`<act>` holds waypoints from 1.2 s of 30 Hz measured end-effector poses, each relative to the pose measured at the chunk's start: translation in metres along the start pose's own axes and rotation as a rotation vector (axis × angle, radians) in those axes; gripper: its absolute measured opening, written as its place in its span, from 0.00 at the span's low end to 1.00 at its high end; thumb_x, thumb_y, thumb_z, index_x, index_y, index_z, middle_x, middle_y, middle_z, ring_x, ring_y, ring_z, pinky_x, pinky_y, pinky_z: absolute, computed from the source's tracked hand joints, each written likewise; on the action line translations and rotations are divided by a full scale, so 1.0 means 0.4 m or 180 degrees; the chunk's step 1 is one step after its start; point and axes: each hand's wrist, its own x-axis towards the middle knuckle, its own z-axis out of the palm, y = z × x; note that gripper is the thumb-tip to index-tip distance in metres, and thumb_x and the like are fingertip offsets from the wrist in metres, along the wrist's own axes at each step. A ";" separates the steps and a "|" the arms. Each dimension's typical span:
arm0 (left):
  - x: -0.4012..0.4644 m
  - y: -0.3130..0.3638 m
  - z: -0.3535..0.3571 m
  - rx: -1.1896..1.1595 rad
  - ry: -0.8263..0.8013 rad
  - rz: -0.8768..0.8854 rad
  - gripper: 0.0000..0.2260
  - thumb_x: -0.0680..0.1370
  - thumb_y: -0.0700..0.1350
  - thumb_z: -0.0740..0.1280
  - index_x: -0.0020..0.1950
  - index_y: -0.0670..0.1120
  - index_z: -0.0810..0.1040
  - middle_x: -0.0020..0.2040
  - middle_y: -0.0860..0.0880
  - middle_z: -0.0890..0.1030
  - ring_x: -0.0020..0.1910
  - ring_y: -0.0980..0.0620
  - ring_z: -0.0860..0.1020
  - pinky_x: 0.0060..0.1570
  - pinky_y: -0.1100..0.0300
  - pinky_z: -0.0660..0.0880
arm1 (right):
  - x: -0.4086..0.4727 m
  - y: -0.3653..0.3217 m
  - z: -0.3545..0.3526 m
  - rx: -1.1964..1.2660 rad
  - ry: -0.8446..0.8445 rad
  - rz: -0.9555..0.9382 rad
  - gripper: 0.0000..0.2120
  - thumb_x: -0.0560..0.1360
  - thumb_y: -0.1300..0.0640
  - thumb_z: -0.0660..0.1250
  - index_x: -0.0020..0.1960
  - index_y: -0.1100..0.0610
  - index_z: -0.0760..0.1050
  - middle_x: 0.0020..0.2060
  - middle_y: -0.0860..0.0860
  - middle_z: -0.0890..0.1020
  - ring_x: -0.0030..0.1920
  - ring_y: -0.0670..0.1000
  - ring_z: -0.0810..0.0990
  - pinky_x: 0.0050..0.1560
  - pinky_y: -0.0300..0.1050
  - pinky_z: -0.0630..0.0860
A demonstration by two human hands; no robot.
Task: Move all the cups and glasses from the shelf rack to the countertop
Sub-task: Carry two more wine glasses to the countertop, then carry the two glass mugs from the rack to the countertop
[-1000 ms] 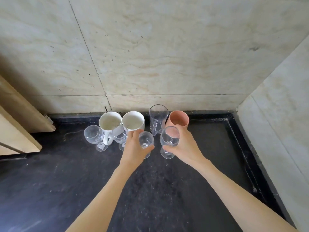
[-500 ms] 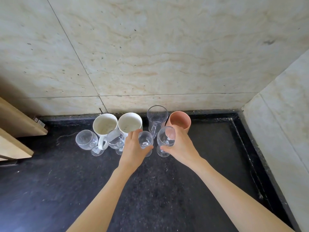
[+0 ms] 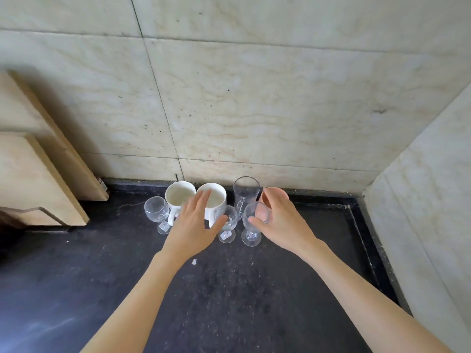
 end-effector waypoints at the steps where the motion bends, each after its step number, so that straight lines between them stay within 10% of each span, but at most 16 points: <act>1: -0.022 0.015 -0.030 0.0203 0.0083 0.0058 0.32 0.75 0.57 0.63 0.75 0.48 0.56 0.75 0.47 0.60 0.73 0.47 0.59 0.67 0.49 0.61 | -0.013 -0.019 -0.024 -0.0227 0.0026 -0.0209 0.27 0.71 0.44 0.65 0.65 0.54 0.63 0.57 0.47 0.71 0.61 0.52 0.69 0.54 0.46 0.70; 6: -0.205 0.088 -0.183 0.0912 0.0770 -0.0141 0.30 0.76 0.60 0.56 0.76 0.55 0.52 0.77 0.50 0.55 0.76 0.48 0.52 0.72 0.45 0.50 | -0.091 -0.154 -0.089 -0.0946 -0.0023 -0.0940 0.36 0.74 0.39 0.58 0.75 0.51 0.48 0.76 0.51 0.54 0.75 0.52 0.52 0.72 0.58 0.53; 36: -2.193 -0.130 -0.816 0.1998 0.2782 -0.3427 0.28 0.78 0.59 0.52 0.75 0.59 0.44 0.78 0.52 0.46 0.76 0.50 0.40 0.71 0.46 0.37 | -1.409 -1.425 0.616 -0.0167 -0.1167 -0.4991 0.35 0.74 0.38 0.59 0.75 0.47 0.49 0.76 0.50 0.55 0.75 0.51 0.50 0.73 0.60 0.49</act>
